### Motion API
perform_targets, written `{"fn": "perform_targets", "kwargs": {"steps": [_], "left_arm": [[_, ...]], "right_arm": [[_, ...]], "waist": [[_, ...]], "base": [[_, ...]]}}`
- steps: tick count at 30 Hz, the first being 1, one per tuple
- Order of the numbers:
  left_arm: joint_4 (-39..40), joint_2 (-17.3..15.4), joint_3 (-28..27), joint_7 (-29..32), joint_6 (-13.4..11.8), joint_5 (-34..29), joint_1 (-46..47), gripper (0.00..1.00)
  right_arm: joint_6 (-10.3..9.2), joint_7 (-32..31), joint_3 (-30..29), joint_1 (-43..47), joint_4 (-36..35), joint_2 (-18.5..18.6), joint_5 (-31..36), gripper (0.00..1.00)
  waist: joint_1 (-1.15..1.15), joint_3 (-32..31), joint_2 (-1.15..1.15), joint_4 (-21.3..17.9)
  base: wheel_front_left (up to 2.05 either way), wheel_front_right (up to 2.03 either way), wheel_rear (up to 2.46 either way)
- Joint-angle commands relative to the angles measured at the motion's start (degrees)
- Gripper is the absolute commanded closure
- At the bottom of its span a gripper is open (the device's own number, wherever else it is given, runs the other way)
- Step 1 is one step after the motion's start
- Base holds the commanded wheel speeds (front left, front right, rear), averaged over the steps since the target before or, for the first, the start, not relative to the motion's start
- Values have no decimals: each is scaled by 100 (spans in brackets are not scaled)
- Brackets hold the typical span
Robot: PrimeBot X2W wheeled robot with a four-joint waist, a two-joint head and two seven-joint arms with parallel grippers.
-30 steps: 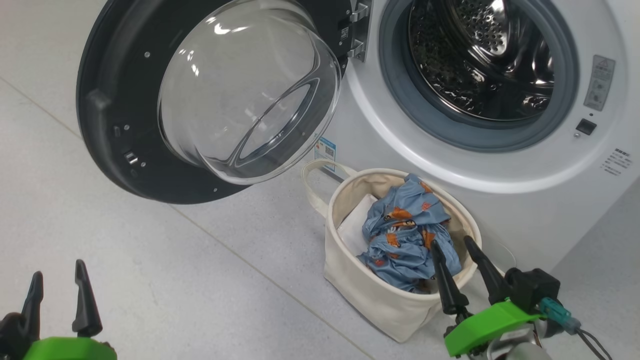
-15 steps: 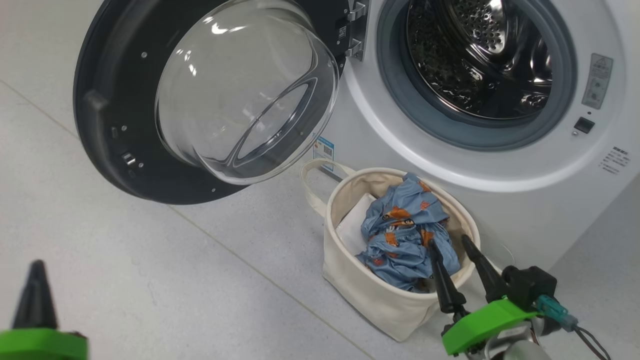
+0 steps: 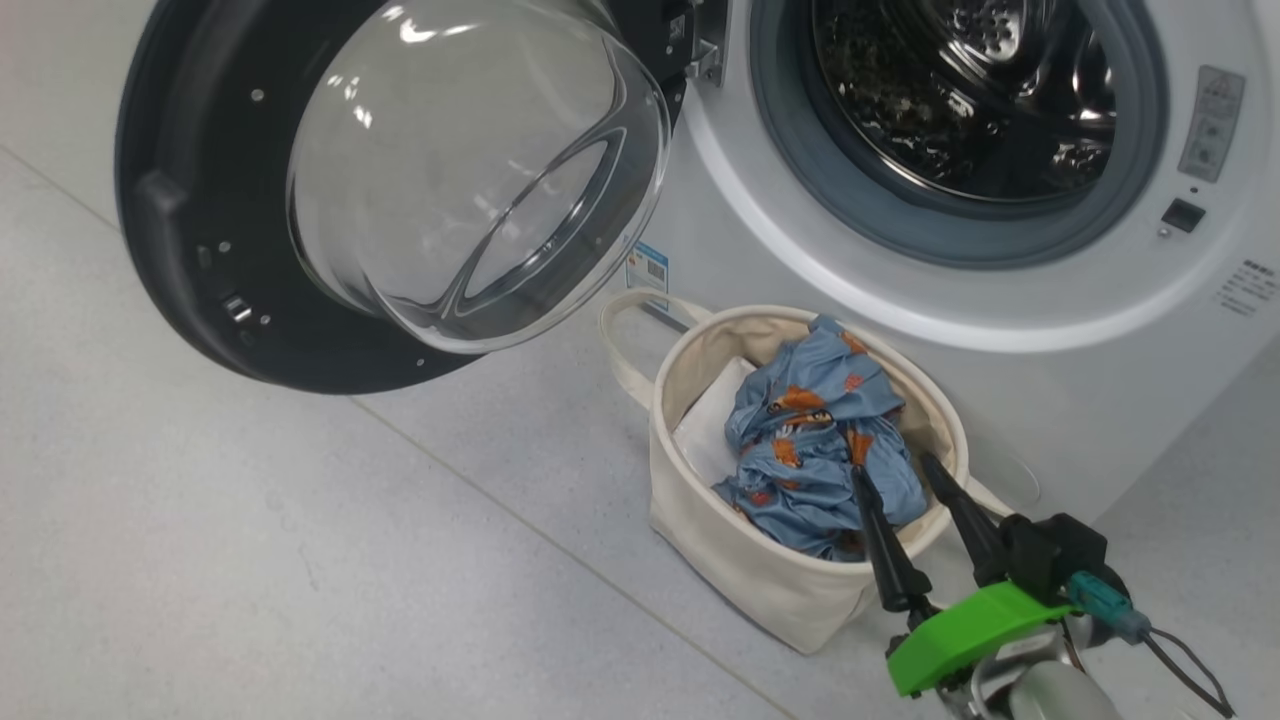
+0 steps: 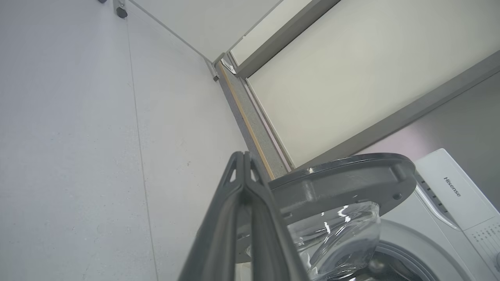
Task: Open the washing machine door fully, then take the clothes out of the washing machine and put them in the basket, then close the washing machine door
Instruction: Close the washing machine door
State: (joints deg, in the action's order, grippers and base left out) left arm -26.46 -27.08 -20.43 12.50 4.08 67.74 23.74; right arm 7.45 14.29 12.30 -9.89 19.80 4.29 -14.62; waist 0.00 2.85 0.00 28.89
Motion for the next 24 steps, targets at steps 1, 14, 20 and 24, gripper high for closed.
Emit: {"fn": "perform_targets", "kwargs": {"steps": [1,14,20,24], "left_arm": [[-61,-427,-289,222,64,233,476,100],[-1758,-1004,-360,1626,224,1266,2118,100],[-2365,-1014,-193,1829,274,1338,2843,100],[-2697,-801,113,1781,299,1153,3168,100]], "right_arm": [[3,71,135,-216,-151,71,57,0],[3,-229,154,-323,-478,411,185,0],[3,-401,111,-333,-717,545,234,0],[3,-501,-8,-213,-844,658,265,0]], "waist": [[0,53,0,-20],[0,497,0,-317],[0,700,0,-419],[0,690,0,-313]], "base": [[0,0,0],[0,0,0],[0,0,0],[0,0,0]]}}
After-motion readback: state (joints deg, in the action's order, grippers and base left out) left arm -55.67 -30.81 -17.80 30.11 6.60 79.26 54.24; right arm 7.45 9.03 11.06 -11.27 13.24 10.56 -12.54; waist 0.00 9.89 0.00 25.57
